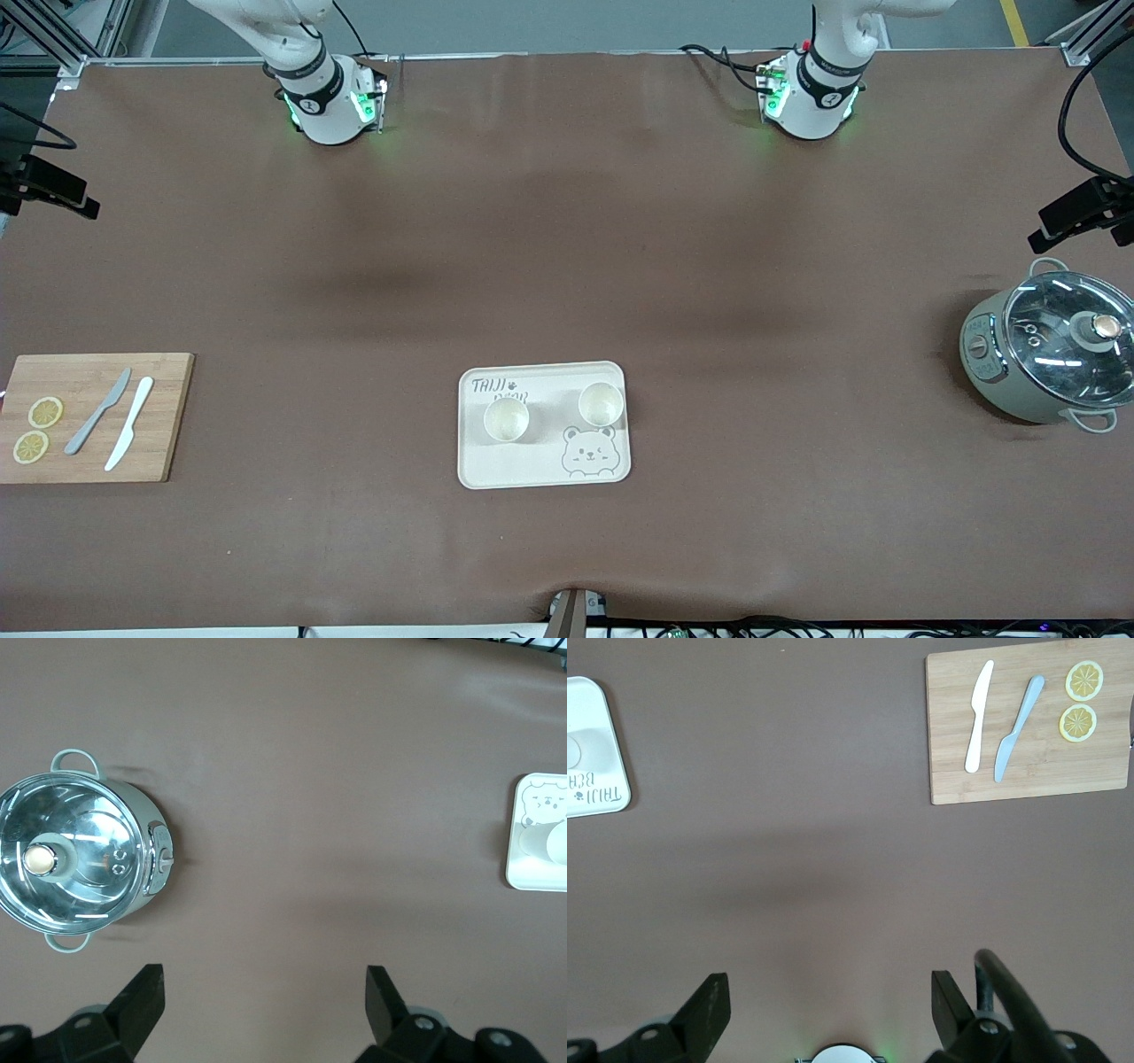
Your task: Place white IKEA cup upright on tray with both arms
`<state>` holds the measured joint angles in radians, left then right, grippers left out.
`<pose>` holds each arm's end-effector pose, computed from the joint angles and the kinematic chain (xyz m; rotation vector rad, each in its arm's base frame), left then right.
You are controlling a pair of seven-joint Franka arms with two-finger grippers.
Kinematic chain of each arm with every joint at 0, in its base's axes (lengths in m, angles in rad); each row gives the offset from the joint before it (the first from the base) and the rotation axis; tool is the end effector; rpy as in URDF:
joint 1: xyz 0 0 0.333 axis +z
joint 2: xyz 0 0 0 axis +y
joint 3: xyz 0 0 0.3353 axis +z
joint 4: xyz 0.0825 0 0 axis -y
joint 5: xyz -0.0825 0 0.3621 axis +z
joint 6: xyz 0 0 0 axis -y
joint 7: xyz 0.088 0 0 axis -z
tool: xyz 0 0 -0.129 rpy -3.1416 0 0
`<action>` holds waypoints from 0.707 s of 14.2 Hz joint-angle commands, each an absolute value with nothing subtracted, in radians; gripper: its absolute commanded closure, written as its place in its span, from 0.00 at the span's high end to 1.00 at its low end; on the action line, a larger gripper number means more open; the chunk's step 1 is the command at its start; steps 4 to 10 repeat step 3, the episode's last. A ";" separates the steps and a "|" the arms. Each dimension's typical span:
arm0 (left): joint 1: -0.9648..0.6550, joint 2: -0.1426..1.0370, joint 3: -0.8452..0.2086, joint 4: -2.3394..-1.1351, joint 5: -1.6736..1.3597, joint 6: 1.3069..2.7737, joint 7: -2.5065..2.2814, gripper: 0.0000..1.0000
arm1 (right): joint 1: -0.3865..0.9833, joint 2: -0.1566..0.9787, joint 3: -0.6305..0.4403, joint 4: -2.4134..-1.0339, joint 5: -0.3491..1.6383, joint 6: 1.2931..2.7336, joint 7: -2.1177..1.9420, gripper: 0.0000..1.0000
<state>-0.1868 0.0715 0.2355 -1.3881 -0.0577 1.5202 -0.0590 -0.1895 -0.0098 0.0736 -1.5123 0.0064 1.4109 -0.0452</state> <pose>0.5519 0.0134 0.6614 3.0949 0.1578 0.0965 0.5074 -0.0579 0.6396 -3.1235 0.1094 0.1421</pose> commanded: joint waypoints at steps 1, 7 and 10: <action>-0.192 0.084 0.236 -1.356 -0.029 1.499 -0.058 1.00 | -0.187 -0.015 0.078 -1.516 -0.009 1.417 -0.043 1.00; -0.192 0.084 0.235 -1.358 -0.028 1.497 -0.061 1.00 | -0.187 -0.015 0.080 -1.516 -0.008 1.417 -0.043 1.00; -0.192 0.084 0.235 -1.358 -0.028 1.497 -0.061 1.00 | -0.187 -0.015 0.080 -1.516 -0.008 1.417 -0.043 1.00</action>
